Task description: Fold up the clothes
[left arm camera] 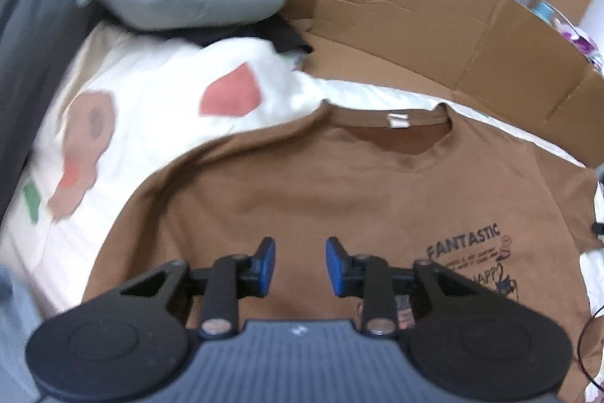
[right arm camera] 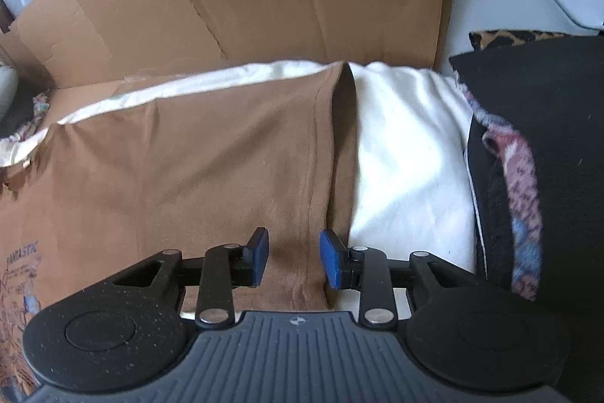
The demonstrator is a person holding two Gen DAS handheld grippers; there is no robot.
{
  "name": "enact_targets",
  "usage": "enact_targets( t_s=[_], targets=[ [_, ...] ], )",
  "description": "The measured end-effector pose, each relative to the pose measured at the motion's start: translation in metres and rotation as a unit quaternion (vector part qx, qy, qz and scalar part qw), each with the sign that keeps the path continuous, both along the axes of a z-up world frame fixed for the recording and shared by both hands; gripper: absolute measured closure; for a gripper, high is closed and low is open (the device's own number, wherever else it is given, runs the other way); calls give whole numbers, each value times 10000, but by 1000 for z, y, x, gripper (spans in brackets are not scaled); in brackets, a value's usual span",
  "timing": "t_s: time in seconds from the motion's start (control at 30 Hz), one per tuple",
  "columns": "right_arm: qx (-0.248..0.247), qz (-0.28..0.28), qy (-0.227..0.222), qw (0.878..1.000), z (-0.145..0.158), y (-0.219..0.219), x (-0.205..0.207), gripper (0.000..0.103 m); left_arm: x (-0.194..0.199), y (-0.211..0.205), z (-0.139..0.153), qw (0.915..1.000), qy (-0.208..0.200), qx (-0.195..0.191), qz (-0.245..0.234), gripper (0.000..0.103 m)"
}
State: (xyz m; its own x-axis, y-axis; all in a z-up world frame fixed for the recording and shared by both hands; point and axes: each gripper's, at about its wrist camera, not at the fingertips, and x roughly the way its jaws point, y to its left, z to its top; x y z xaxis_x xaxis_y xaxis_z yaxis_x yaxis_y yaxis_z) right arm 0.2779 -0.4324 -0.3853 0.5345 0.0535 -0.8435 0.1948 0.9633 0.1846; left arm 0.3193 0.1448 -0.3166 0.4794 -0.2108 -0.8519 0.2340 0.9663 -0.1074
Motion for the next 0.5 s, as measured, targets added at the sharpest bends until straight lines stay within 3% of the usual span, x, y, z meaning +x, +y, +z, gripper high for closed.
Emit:
enact_targets(
  t_s=[0.3, 0.5],
  targets=[
    [-115, -102, 30, 9999, -6, 0, -4, 67, -50, 8, -41, 9983, 103, -285, 503, 71],
    [-151, 107, -29, 9998, -12, 2, 7, 66, -72, -6, -56, 9975, 58, -395, 578, 71]
  ],
)
